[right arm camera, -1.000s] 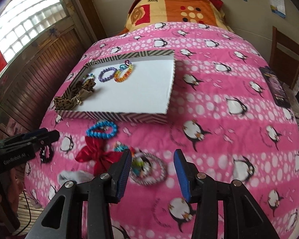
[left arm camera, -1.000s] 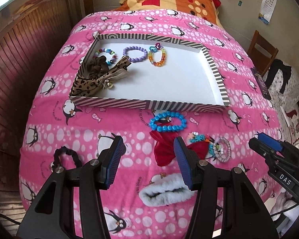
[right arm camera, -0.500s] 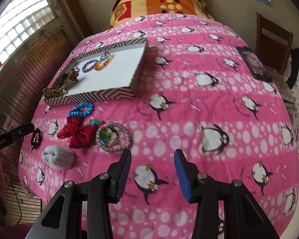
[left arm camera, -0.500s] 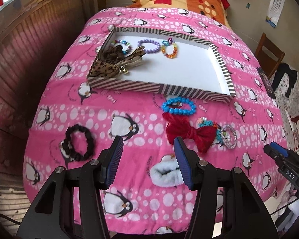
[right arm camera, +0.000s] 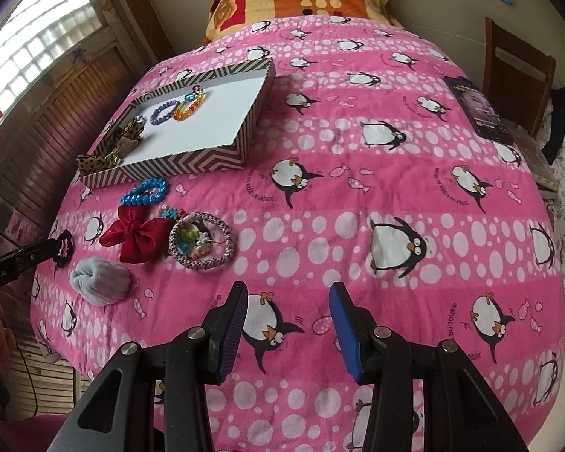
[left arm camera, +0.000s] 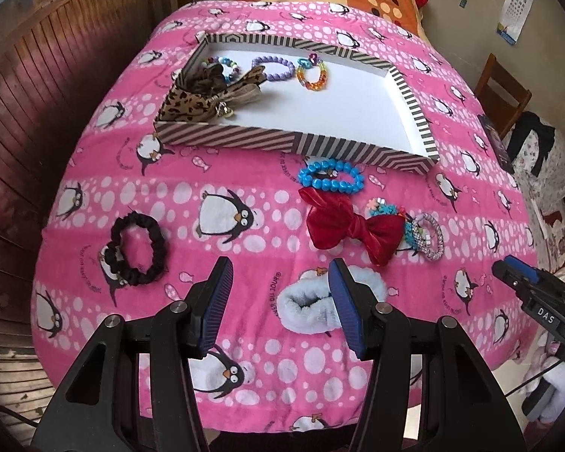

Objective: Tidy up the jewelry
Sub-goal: 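Raise both open tools away from the tray, then grasp the grey fluffy wristband with the left tool while the right tool grasps the silver braided bracelet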

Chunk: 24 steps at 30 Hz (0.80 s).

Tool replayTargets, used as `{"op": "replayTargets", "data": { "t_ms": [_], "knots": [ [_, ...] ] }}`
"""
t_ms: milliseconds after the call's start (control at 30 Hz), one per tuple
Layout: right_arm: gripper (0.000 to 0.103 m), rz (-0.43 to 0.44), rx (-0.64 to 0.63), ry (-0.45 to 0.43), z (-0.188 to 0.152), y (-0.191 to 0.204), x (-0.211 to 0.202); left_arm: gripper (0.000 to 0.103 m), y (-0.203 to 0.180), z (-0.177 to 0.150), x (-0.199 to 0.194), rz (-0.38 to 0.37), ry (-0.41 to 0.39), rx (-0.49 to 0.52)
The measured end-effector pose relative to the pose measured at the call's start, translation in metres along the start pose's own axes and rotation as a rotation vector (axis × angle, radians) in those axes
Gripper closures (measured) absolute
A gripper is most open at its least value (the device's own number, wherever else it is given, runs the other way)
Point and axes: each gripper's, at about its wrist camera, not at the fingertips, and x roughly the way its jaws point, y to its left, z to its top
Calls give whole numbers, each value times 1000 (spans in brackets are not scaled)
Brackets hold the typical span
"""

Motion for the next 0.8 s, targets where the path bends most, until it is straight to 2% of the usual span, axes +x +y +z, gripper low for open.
{"op": "replayTargets", "data": {
  "t_ms": [300, 567, 633, 800],
  "knots": [
    [60, 35, -50, 1, 10, 22, 16, 51, -7, -6, 6, -76, 40, 23],
    [60, 49, -102, -2, 21, 36, 43, 50, -13, -11, 16, -112, 86, 55],
    [60, 55, -105, 5, 25, 37, 50, 42, -13, -11, 17, -130, 88, 61],
    [60, 55, -124, 18, 32, 41, 61, 38, -14, -12, 20, -164, 101, 69]
  ]
}}
